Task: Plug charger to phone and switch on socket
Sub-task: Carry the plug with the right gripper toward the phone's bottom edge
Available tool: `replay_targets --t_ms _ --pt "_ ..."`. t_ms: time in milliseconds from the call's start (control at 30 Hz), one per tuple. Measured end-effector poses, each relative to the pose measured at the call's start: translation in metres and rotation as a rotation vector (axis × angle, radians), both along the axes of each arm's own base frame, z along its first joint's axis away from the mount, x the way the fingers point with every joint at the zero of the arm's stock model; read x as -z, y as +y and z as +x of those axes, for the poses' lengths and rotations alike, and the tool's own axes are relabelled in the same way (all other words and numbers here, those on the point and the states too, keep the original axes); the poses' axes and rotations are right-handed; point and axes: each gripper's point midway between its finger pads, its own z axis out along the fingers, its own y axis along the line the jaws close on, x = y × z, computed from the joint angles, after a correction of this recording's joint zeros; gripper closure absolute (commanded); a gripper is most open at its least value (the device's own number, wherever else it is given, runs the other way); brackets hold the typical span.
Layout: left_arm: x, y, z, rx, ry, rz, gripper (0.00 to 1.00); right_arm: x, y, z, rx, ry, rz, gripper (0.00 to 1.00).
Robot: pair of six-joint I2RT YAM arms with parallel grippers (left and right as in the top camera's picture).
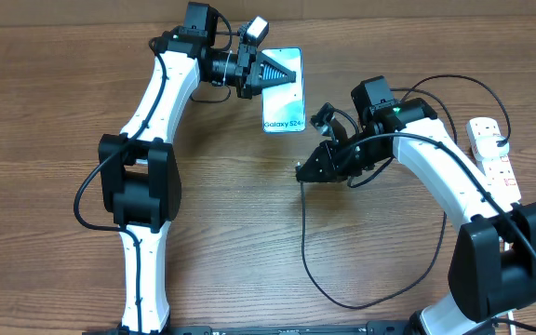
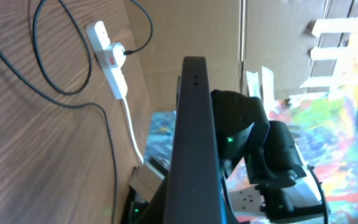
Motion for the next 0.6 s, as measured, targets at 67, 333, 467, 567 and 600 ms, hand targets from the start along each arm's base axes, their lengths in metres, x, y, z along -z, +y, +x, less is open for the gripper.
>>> replay_targets --t_ms 67,333,467,567,600 --pt "0.0 0.0 0.001 -0.001 0.025 0.004 0.96 -0.01 0.006 -0.005 -0.035 -0.008 0.073 0.96" --pt "-0.006 0.006 0.004 -0.008 0.124 -0.006 0.96 -0.042 0.014 -0.001 -0.058 -0.037 0.295 0.96" --pt "-0.005 0.015 0.01 -0.035 0.171 0.012 0.96 -0.059 0.004 0.01 -0.024 -0.054 0.401 0.96" --pt "-0.002 0.021 0.012 -0.056 0.213 0.03 0.96 -0.067 -0.004 0.017 0.001 -0.064 0.448 0.96" --pt "-0.001 0.022 0.012 -0.061 0.219 0.036 0.96 -0.069 -0.005 0.018 0.005 -0.068 0.46 0.96"
